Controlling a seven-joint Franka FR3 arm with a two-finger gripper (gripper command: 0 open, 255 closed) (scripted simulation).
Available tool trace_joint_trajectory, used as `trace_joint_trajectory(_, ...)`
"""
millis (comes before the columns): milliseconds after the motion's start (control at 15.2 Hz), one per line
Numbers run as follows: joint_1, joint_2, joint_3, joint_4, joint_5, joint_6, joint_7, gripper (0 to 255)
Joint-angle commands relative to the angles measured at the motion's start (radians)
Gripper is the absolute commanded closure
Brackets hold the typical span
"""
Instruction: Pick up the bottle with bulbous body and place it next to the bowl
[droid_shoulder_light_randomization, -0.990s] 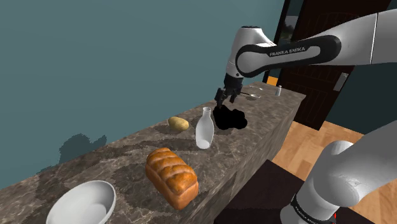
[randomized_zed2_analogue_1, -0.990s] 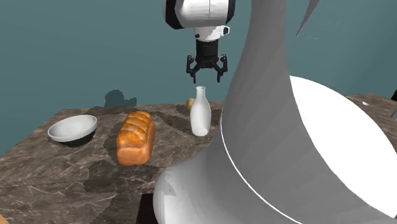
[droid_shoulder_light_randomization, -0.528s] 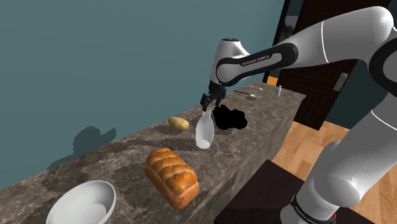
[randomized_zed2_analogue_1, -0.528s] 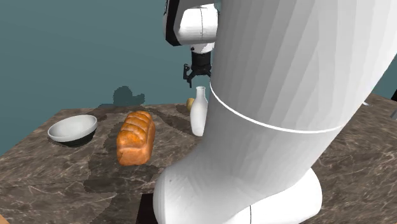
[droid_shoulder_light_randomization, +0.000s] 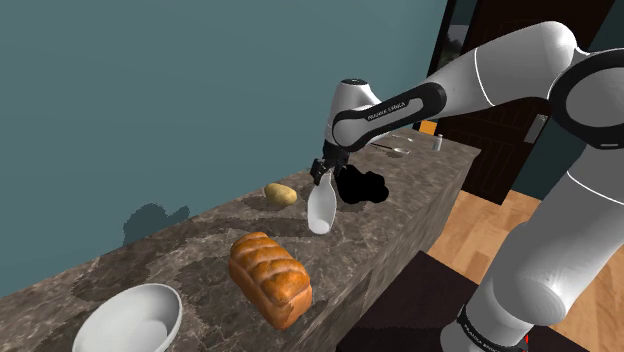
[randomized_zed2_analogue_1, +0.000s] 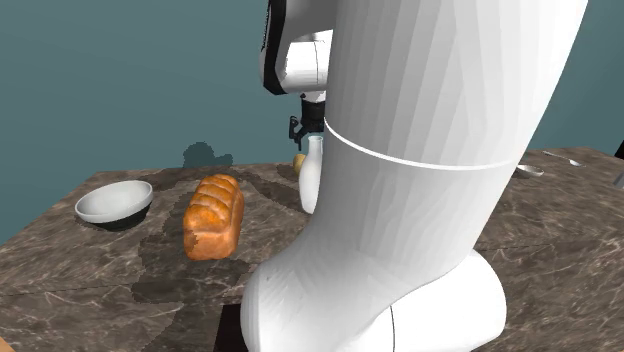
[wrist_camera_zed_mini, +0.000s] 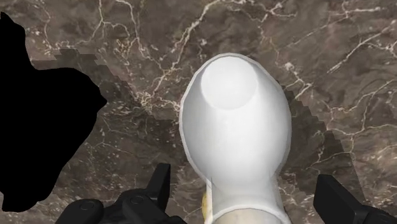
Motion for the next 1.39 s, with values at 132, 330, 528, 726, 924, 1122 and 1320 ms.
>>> trace_joint_trajectory(132,0.001,0.007,0.001,-0.002,0.000,0.010,0.002,0)
trace_joint_trajectory(330,0.001,0.007,0.001,-0.002,0.000,0.010,0.002,0)
trace_joint_trajectory(528,0.001,0.007,0.001,-0.002,0.000,0.010,0.002,255)
trace_joint_trajectory(726,0.001,0.007,0.001,-0.002,0.000,0.010,0.002,255)
trace_joint_trajectory(924,0.000,0.008,0.000,-0.002,0.000,0.010,0.001,255)
trace_joint_trajectory(1122,0.001,0.007,0.001,-0.002,0.000,0.010,0.002,255)
trace_joint_trajectory(1320,0.001,-0.011,0.001,0.021,0.001,-0.031,0.000,255)
